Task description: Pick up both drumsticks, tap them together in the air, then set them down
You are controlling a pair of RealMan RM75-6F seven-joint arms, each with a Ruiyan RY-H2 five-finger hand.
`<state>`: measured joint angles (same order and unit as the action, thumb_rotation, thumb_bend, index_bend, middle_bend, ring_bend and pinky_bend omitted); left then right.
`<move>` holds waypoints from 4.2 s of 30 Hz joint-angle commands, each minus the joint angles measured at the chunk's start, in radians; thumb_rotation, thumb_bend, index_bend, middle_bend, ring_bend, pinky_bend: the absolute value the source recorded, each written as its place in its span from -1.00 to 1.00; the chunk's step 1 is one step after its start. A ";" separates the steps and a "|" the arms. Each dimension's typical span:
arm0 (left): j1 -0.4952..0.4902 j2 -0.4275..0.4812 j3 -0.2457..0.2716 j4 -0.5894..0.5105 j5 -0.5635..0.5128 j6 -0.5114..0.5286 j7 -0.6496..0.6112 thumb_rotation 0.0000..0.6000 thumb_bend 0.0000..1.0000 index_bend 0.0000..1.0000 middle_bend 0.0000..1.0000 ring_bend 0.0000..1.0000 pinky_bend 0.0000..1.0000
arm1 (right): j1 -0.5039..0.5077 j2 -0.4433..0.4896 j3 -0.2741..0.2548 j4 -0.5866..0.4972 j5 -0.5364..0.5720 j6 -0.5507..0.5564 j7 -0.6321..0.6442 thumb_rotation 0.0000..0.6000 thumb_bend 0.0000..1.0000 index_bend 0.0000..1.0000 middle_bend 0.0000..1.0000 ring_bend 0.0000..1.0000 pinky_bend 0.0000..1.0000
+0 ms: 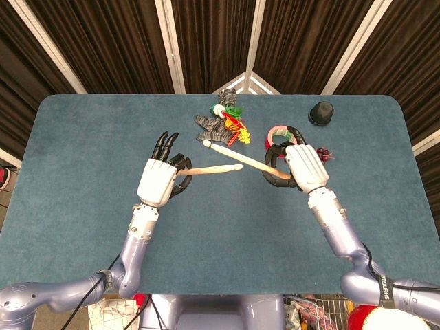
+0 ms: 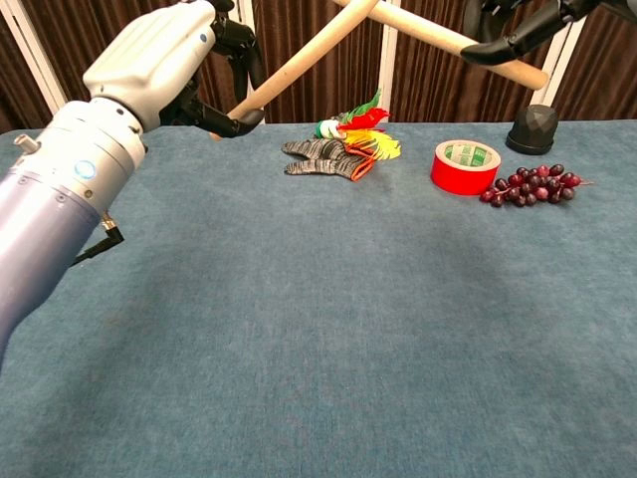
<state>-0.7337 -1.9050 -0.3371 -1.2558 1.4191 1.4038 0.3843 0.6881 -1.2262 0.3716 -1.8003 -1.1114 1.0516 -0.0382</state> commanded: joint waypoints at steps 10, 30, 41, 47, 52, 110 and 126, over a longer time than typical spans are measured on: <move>-0.021 -0.049 -0.014 0.042 -0.014 0.009 -0.006 1.00 0.00 0.22 0.17 -0.84 -1.00 | -0.037 0.026 -0.027 -0.033 -0.084 0.032 0.079 1.00 -0.09 0.62 0.26 -0.13 -1.00; -0.044 -0.111 -0.018 0.081 -0.003 0.042 -0.009 1.00 0.00 0.22 0.18 -0.84 -1.00 | -0.035 0.031 -0.042 -0.035 -0.087 0.026 0.093 1.00 -0.09 0.63 0.26 -0.13 -1.00; -0.048 -0.134 -0.021 0.127 -0.009 0.048 -0.012 1.00 0.00 0.22 0.18 -0.84 -1.00 | -0.042 0.023 -0.060 -0.010 -0.101 0.021 0.122 1.00 -0.09 0.63 0.26 -0.13 -1.00; -0.047 -0.137 -0.017 0.139 -0.007 0.053 0.000 1.00 0.00 0.22 0.18 -0.84 -1.00 | -0.043 0.025 -0.061 -0.006 -0.106 0.023 0.129 1.00 -0.09 0.63 0.26 -0.13 -1.00; -0.032 -0.111 -0.003 0.106 -0.003 0.051 -0.015 1.00 0.00 0.22 0.18 -0.84 -1.00 | -0.044 0.031 -0.057 0.010 -0.091 0.025 0.120 1.00 -0.09 0.63 0.26 -0.13 -1.00; 0.249 0.390 0.344 0.164 0.046 -0.242 -0.009 1.00 -0.03 0.08 0.07 -0.85 -1.00 | -0.194 -0.268 -0.369 0.781 -0.499 0.149 0.293 1.00 -0.07 0.63 0.26 -0.14 -1.00; 0.274 0.447 0.306 0.018 -0.050 -0.258 0.149 1.00 -0.07 -0.28 -0.26 -0.93 -1.00 | -0.174 -0.130 -0.365 0.527 -0.358 -0.062 0.142 1.00 -0.38 -0.59 -0.29 -0.44 -1.00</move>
<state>-0.4634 -1.4659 -0.0262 -1.2247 1.3772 1.1443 0.5255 0.5106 -1.3707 0.0057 -1.2463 -1.4928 1.0140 0.1331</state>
